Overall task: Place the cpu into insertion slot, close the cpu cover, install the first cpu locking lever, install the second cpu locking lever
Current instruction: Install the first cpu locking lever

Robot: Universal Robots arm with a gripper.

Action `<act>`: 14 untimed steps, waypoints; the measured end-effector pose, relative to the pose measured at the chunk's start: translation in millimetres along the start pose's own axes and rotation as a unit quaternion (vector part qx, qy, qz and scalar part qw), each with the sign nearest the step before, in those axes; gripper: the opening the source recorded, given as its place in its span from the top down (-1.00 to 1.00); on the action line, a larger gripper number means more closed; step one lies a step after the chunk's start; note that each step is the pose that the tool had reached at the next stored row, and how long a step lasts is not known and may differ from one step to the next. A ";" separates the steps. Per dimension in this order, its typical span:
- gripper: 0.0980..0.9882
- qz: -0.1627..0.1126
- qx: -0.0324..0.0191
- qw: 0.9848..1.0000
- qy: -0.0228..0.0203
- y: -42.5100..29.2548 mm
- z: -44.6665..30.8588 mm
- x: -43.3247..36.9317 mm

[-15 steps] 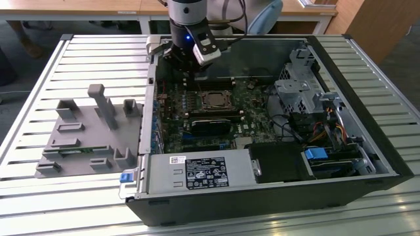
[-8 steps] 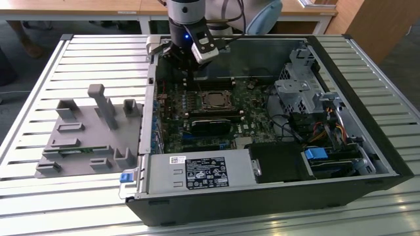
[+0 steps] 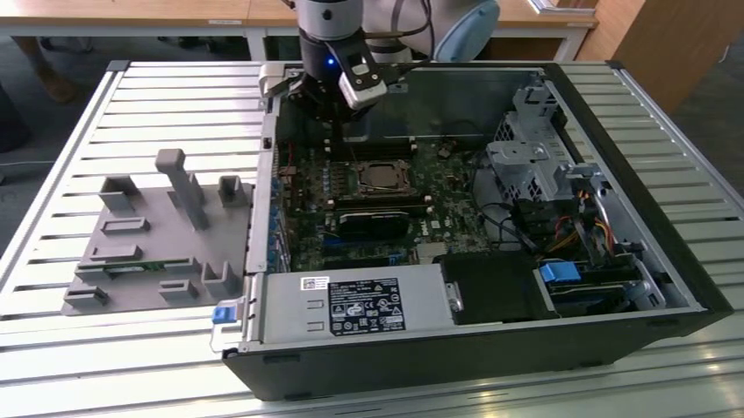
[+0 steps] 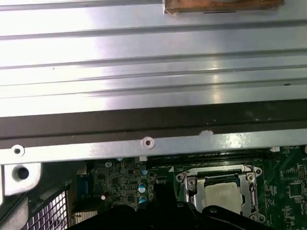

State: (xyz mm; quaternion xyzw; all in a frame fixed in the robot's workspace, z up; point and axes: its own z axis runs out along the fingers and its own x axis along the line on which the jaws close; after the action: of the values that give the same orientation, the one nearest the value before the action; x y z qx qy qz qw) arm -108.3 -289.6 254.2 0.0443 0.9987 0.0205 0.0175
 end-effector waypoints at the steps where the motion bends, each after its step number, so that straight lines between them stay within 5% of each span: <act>1: 0.98 0.000 0.000 1.000 0.000 0.5 0.1 -0.4; 14: 0.98 0.000 0.000 1.000 0.000 4.6 2.7 -18.5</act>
State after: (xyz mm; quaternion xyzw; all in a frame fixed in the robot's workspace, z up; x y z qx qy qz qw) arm -89.3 -286.6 252.3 0.0443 0.9987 0.0205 0.0175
